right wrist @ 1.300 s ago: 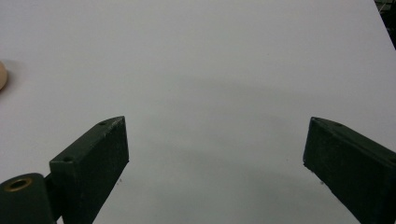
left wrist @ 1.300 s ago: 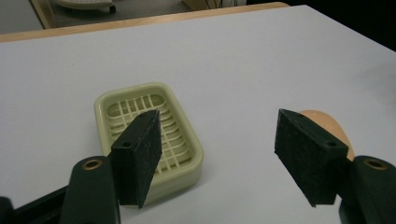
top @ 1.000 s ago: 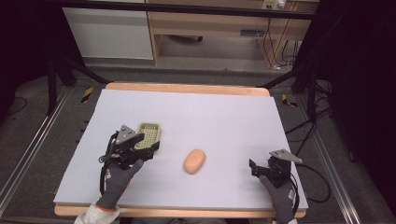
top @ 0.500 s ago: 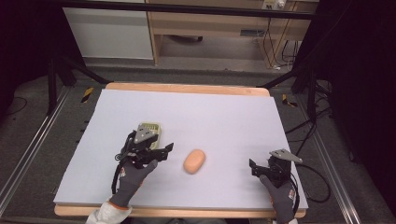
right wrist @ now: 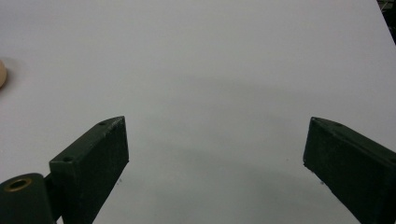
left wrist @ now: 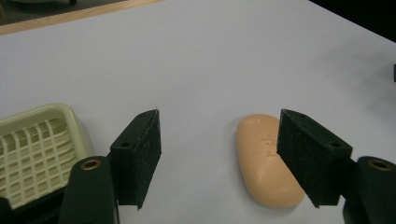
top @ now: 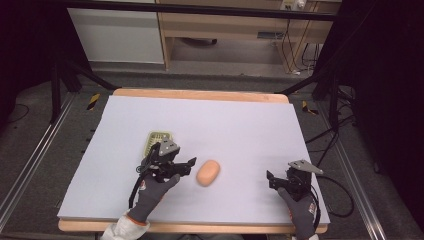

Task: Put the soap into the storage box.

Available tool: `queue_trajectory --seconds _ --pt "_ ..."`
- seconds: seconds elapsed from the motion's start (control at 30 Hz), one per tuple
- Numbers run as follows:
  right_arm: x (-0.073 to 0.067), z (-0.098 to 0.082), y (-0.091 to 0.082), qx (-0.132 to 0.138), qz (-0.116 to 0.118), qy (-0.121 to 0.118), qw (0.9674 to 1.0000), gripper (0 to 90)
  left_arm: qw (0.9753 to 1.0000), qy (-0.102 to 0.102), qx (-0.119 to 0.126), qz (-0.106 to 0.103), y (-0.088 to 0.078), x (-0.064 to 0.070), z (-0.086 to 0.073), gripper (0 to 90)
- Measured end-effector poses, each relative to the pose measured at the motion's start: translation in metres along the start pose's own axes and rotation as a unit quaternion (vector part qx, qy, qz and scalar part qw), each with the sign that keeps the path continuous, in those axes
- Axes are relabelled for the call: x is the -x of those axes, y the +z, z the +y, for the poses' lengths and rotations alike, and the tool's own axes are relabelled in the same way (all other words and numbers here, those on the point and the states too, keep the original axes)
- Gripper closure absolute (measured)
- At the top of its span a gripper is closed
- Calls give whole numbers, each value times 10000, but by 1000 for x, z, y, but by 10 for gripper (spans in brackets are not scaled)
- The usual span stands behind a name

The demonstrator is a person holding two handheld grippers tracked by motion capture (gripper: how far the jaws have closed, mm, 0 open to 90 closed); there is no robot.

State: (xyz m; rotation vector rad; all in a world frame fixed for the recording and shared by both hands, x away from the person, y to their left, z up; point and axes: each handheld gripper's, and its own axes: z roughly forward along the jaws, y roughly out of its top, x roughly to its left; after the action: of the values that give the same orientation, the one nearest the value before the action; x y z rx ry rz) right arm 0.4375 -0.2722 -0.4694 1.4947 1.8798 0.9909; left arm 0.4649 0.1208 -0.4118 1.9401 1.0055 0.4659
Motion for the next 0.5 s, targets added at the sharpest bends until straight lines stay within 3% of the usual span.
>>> queue_trajectory --seconds 0.5 --pt "0 0 1 -58 10 12 10000 72 9996 159 -202 -139 17 17 0 286"
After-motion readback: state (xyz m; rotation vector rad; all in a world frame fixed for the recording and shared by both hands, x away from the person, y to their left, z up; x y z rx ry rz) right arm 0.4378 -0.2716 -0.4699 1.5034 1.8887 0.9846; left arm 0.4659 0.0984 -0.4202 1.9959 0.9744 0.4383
